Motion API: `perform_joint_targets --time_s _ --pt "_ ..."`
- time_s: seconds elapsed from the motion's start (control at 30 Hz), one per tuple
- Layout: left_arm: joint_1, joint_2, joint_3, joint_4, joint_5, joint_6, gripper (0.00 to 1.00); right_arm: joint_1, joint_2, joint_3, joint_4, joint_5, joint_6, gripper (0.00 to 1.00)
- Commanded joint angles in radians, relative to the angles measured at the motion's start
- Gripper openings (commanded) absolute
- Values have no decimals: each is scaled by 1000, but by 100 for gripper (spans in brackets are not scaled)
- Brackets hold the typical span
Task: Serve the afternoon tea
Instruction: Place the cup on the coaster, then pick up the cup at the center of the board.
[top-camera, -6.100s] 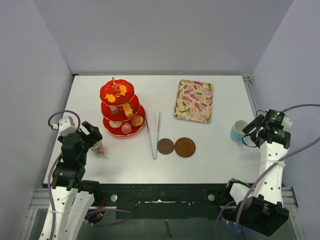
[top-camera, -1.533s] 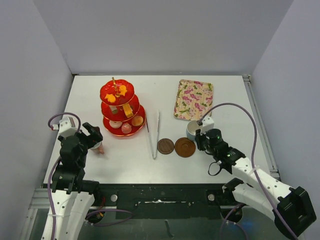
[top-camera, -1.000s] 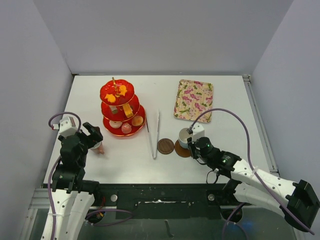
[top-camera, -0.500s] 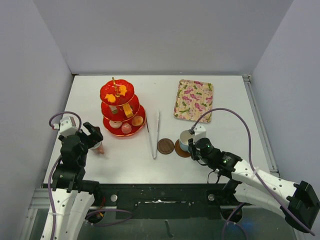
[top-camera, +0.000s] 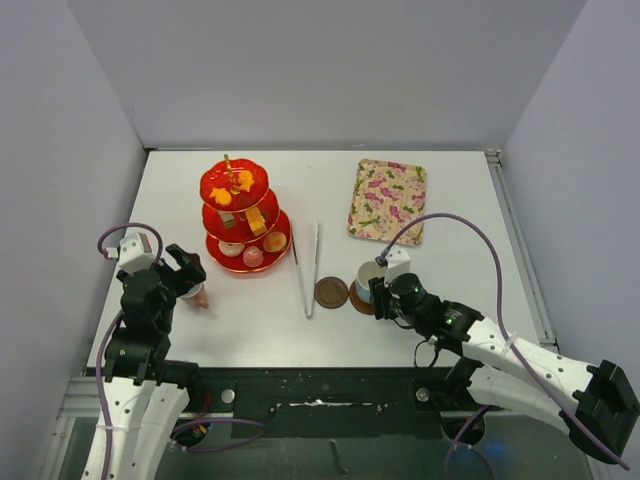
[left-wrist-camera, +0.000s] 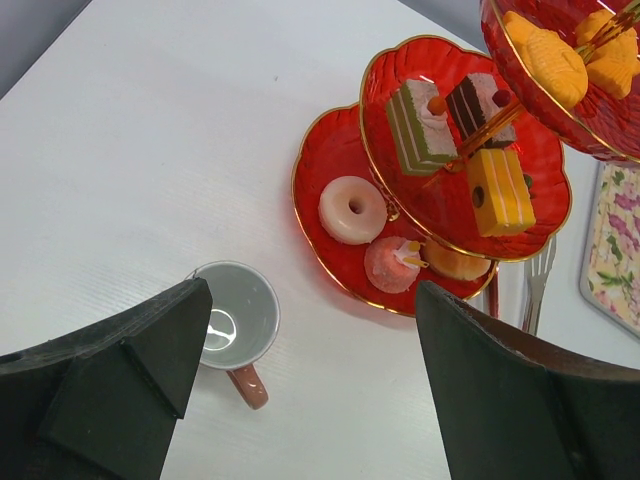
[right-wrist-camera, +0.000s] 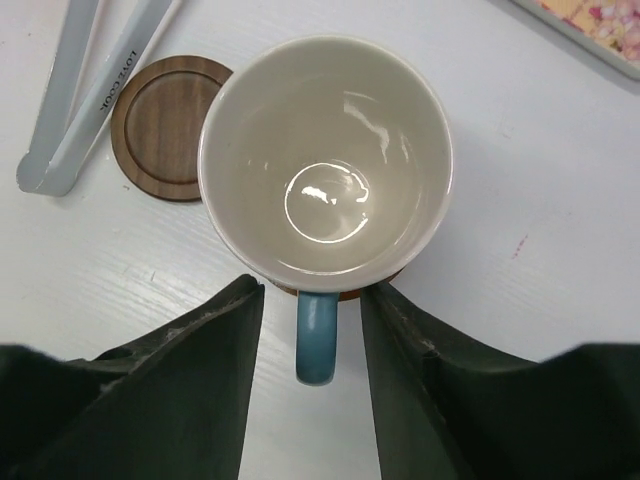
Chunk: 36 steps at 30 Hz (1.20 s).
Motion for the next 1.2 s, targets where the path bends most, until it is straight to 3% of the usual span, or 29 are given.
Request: perform_joint_targets --time_s 0.0,0.27,0.43,0.53,0.67,0.93,1.17 --pt "5 2 6 58 9 10 81 8 -28 94 -6 30 12 48" --pt "8 8 6 55 -17 -14 81 8 -110 210 -87 45 30 61" --pt "12 18 11 39 -69 -47 81 8 -134 324 -76 72 144 71" --pt "17 37 18 28 -80 -61 81 9 -93 364 59 -108 70 69" --pt "28 58 20 24 -79 -71 81 27 52 346 286 -308 16 67" --pt "47 44 38 -18 -183 -107 81 243 397 451 496 -113 -245 67" --pt "55 11 85 -116 -355 -190 81 301 693 567 669 -106 -279 67"
